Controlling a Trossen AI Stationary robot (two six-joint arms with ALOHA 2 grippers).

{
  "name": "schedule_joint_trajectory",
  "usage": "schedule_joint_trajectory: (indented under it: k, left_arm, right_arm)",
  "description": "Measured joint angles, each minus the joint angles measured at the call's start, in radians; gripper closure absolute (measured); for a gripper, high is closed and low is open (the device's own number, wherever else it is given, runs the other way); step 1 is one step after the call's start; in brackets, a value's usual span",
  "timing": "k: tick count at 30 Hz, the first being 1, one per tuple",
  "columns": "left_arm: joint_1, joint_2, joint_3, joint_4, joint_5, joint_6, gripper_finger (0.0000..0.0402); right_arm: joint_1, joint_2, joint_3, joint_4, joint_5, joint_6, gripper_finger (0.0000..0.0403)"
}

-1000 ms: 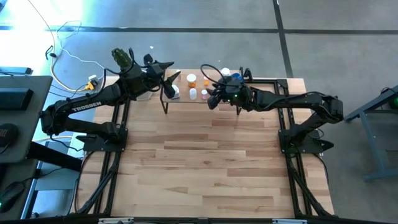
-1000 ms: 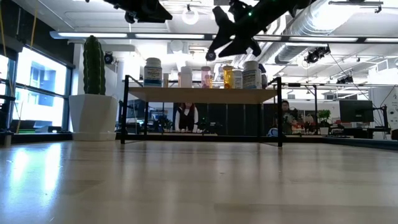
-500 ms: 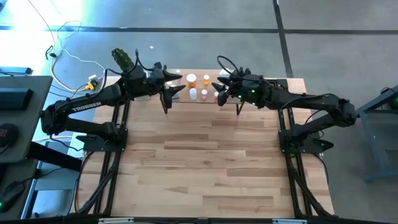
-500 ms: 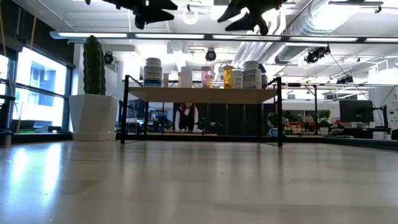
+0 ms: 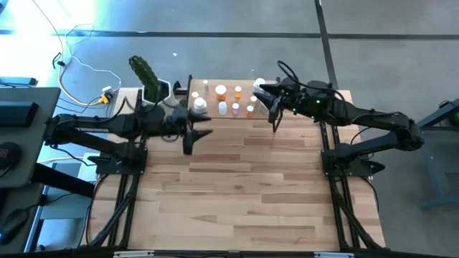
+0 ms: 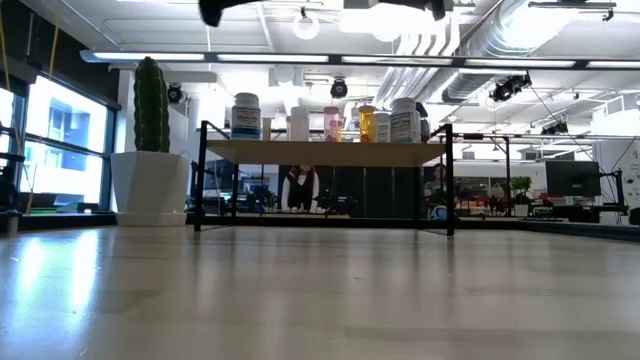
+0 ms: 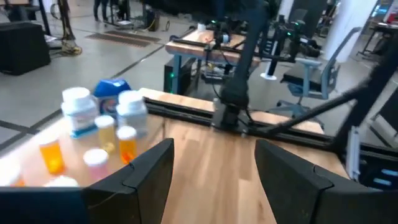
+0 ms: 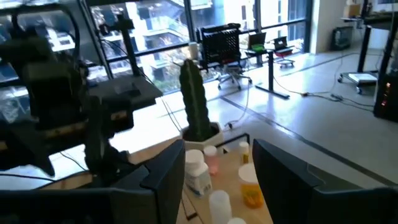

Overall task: Pick and place medicine bottles onto shelf by color
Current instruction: Return to Home Position

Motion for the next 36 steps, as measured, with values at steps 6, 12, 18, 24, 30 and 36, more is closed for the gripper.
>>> schedule_joint_trajectory:
  k: [6, 12, 18, 24, 30, 36]
  left_arm:
    - [-0.152, -0.094, -0.144, 0.021, -0.133, -0.082, 0.0186]
    - [-0.237, -0.227, -0.302, 0.140, -0.143, -0.093, 0.0186]
    - [-0.272, -0.401, -0.456, 0.143, -0.129, -0.077, 0.0186]
    - [-0.286, -0.567, -0.652, 0.197, -0.134, -0.052, 0.0186]
    - [-0.265, -0.686, -0.804, 0.247, -0.135, -0.048, 0.0186]
    - [-0.191, -0.724, -0.894, 0.265, -0.133, -0.048, 0.0186]
  right_arm:
    - [0.000, -0.035, 0.000, 0.000, -0.062, 0.029, 0.0224]
    - [0.000, -0.076, 0.000, 0.001, -0.096, 0.135, 0.0224]
    - [0.000, -0.107, 0.000, 0.036, -0.098, 0.165, 0.0224]
    - [0.000, -0.137, 0.000, 0.044, -0.103, 0.232, 0.0224]
    - [0.000, -0.202, 0.000, 0.041, -0.145, 0.263, 0.0224]
    - [0.000, -0.351, 0.000, -0.088, -0.132, 0.196, 0.0224]
